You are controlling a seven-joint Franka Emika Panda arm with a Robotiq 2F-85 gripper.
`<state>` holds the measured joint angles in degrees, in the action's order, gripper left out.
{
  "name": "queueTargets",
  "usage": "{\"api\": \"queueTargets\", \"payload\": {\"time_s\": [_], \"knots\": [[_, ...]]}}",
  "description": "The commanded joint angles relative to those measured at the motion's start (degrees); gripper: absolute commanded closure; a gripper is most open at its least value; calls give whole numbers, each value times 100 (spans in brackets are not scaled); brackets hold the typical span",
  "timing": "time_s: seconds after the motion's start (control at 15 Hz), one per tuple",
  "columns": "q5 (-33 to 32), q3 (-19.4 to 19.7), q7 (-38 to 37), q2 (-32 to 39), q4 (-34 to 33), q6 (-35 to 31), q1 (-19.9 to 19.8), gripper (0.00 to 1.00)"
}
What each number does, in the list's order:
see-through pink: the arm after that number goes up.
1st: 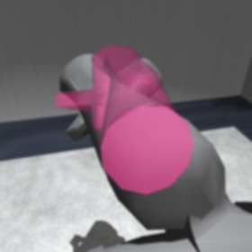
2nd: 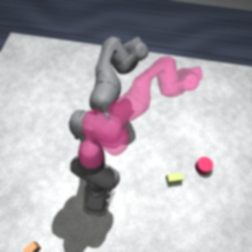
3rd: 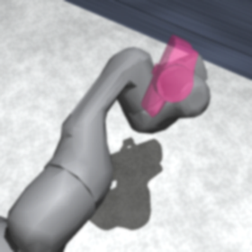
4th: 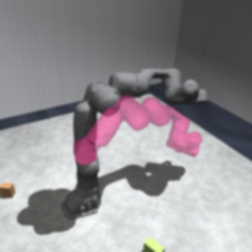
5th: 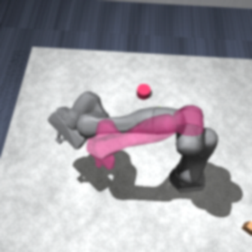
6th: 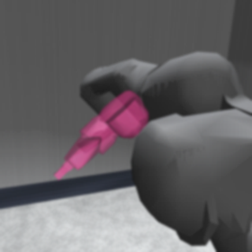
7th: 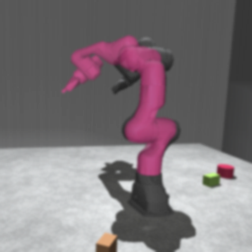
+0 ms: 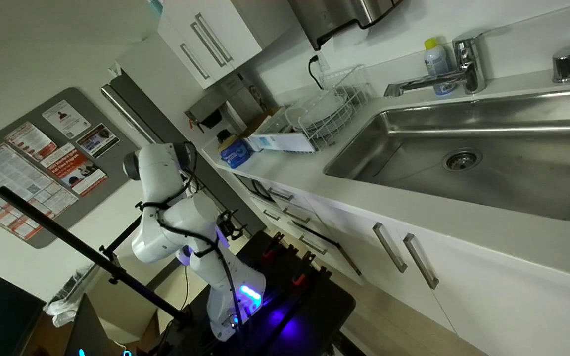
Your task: Open the top drawer of the middle cabinet
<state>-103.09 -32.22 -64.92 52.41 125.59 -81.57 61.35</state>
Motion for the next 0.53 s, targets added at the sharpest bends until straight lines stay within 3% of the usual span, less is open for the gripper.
{"api": "queueTargets", "payload": {"time_s": [0.0, 0.47], "knots": [[29, 38, 0, -6, -30, -24, 49, 0], [-137, 757, -158, 330, -409, 803, 284, 0]]}}
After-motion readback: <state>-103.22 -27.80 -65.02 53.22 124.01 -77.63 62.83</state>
